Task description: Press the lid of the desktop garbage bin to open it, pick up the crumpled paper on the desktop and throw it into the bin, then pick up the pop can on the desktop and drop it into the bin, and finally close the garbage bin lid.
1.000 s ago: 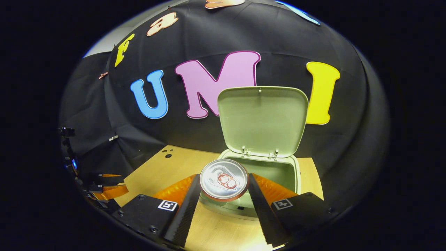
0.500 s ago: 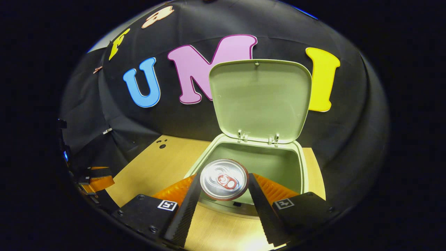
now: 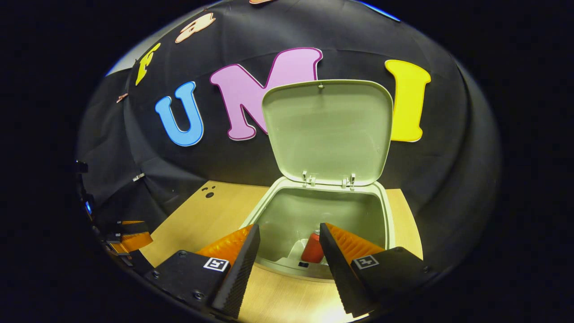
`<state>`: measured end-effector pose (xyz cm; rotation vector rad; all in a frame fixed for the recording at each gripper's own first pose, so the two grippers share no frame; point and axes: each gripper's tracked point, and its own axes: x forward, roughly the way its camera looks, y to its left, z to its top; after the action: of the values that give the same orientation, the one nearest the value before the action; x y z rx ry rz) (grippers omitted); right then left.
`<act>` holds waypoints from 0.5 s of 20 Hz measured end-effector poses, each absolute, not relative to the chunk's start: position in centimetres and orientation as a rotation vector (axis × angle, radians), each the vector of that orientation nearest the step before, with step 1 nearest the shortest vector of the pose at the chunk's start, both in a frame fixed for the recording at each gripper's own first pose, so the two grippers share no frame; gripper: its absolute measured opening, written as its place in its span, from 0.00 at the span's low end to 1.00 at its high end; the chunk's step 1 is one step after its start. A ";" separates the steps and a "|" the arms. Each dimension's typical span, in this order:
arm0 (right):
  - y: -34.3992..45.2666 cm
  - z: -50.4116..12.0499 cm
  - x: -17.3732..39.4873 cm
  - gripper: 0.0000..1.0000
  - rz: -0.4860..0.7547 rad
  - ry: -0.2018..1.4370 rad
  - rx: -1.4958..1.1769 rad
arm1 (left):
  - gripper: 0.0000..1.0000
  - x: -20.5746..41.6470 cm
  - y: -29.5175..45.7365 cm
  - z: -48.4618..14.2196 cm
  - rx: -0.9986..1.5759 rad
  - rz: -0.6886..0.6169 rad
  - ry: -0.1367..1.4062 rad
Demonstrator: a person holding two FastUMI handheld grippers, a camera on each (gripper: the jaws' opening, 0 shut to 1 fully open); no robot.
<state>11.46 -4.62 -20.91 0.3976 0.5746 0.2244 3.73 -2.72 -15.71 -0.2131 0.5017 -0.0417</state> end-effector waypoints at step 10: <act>-8.0 -12.2 13.7 0.88 0.180 0.398 0.314 | 0.90 4.4 -2.8 -16.1 -0.232 -0.047 0.506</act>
<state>13.66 -7.96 -12.19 0.3141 0.3982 0.1798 4.40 -2.82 -16.06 -0.2318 0.5062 -0.0468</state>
